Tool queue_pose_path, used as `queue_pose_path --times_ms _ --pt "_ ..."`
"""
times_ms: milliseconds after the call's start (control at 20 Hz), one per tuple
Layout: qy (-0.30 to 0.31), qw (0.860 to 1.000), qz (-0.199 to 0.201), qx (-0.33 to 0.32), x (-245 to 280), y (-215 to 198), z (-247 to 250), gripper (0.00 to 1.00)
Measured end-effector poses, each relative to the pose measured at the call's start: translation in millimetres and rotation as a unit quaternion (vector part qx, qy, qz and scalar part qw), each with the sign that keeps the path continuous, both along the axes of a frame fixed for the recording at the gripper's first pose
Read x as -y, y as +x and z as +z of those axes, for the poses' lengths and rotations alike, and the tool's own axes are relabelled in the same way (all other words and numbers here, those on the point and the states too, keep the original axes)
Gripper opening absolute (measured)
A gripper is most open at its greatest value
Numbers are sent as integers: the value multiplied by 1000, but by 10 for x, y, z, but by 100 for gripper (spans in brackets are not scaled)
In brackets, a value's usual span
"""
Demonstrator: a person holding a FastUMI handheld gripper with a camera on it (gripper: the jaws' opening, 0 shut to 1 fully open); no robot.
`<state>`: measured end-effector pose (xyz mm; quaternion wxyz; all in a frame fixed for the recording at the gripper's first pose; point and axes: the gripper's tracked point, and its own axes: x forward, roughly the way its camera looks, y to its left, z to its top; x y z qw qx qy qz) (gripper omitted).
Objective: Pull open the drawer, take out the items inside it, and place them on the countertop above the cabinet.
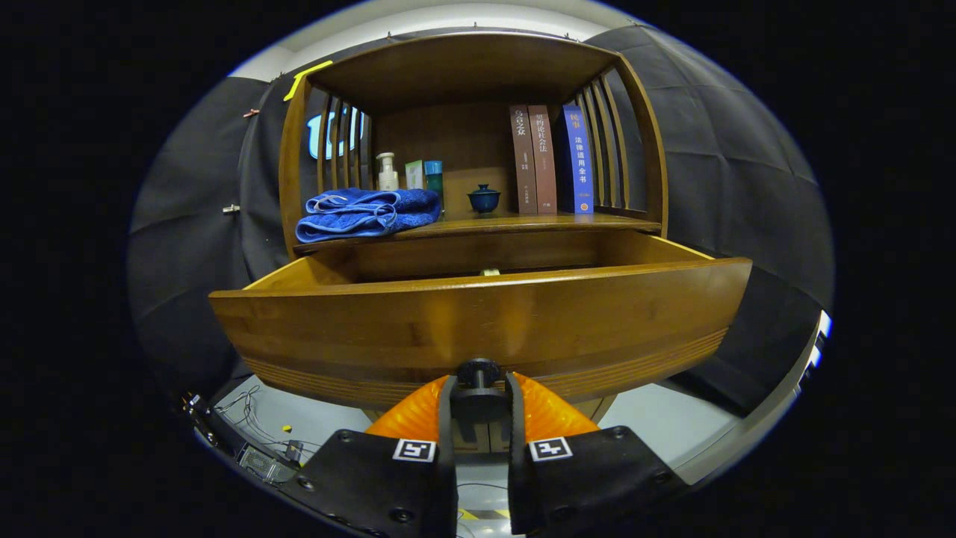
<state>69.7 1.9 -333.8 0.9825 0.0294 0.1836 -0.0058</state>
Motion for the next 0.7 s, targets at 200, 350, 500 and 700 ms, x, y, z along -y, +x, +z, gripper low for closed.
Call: queue_pose_path --times_ms 200,350,500,700 --pt "5 999 18 -35 -5 -142 -38 63" --pt "6 999 51 -14 -26 -133 347 85" --pt "13 997 74 5 -10 -114 885 100" --pt "30 995 75 -50 7 224 1119 99"
